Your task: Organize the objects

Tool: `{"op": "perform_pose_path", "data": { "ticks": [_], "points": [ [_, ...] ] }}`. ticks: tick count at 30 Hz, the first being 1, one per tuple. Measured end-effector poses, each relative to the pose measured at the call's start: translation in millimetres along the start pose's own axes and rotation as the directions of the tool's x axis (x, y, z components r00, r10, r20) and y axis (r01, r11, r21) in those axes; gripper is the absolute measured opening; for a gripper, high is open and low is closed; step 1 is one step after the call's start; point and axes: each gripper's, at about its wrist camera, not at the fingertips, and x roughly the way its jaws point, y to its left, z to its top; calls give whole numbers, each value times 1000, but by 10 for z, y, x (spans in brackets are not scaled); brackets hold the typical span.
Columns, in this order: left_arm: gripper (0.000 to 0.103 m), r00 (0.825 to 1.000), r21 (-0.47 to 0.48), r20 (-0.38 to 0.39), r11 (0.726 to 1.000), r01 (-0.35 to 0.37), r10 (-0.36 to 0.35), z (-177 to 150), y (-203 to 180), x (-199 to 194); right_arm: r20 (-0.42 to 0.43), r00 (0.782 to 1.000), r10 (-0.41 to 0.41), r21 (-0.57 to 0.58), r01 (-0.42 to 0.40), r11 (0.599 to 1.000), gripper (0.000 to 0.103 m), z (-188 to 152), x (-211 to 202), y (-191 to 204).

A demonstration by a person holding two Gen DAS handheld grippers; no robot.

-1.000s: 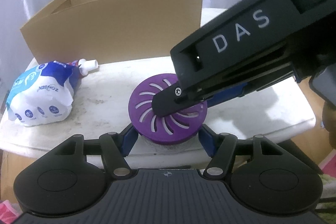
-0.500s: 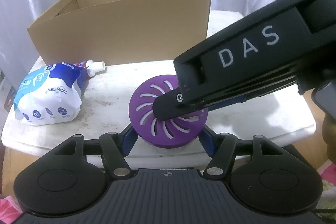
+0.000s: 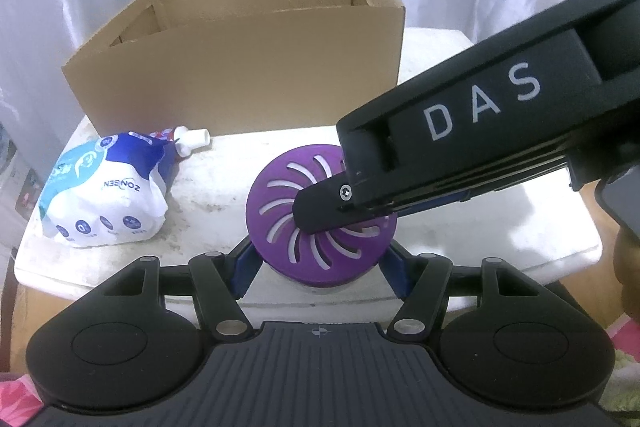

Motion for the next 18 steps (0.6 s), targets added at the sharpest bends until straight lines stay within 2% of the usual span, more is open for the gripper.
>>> {"op": "perform_pose_path", "data": {
  "ticks": [18],
  "points": [
    [64, 999, -17, 34, 999, -30, 30, -13, -22, -231, 15, 1000, 18, -38, -17, 999, 53, 45, -40, 157]
  ]
}}
